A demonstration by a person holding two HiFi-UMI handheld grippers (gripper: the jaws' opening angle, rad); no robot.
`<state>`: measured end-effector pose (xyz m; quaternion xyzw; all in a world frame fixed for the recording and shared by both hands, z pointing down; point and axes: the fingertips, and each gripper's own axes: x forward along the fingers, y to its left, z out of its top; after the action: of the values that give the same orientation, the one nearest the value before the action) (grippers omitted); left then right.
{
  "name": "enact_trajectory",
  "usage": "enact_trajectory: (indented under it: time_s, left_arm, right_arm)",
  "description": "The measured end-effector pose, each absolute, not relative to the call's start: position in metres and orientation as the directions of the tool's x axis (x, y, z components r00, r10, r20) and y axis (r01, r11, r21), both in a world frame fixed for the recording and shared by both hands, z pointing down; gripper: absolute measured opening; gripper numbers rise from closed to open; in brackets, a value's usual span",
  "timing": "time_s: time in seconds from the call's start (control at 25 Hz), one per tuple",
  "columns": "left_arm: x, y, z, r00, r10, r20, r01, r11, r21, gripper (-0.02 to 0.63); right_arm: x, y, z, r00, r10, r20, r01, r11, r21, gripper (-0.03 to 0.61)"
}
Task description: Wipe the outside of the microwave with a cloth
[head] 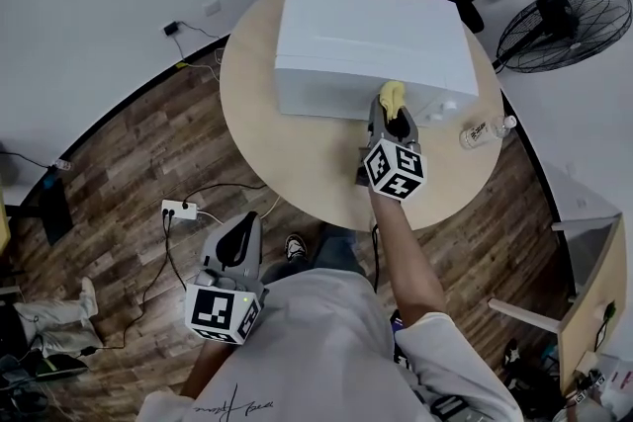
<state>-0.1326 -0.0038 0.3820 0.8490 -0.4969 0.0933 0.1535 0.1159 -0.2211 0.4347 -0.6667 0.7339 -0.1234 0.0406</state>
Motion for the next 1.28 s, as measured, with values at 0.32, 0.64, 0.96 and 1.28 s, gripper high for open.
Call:
enact_trajectory:
  time_s: [0.32,0.64,0.96,1.28]
  left_arm:
    - [-0.144,-0.002,0.385,0.463,-0.826,0.321,-0.887,-0.429,0.174,-0.009]
    - [-0.152,-0.004,0.39,0.452,-0.827,0.334,-0.892,-0.41,0.192,-0.009]
    - [-0.154,-0.008,0.391,0.445,-0.829,0.34,-0.895,-0.402,0.19,-0.009]
    - [-0.171,-0.008,0.394,0.406,-0.84,0.359,-0.913,-0.36,0.19,-0.009]
  right_arm:
    - [0.079,-0.224,0.436,-0.187,-0.977,0.103,-0.956,0.157,-0.248,0.124]
    - [0.042,-0.229,0.437,-0.255,-0.961,0.104,-0.944,0.224,-0.242,0.124]
    - [-0.006,-0.233,0.438,-0.347,-0.932,0.103,-0.916,0.313,-0.25,0.124]
    - [-0.054,-0.238,0.44,-0.422,-0.901,0.101,-0.884,0.384,-0.267,0.124]
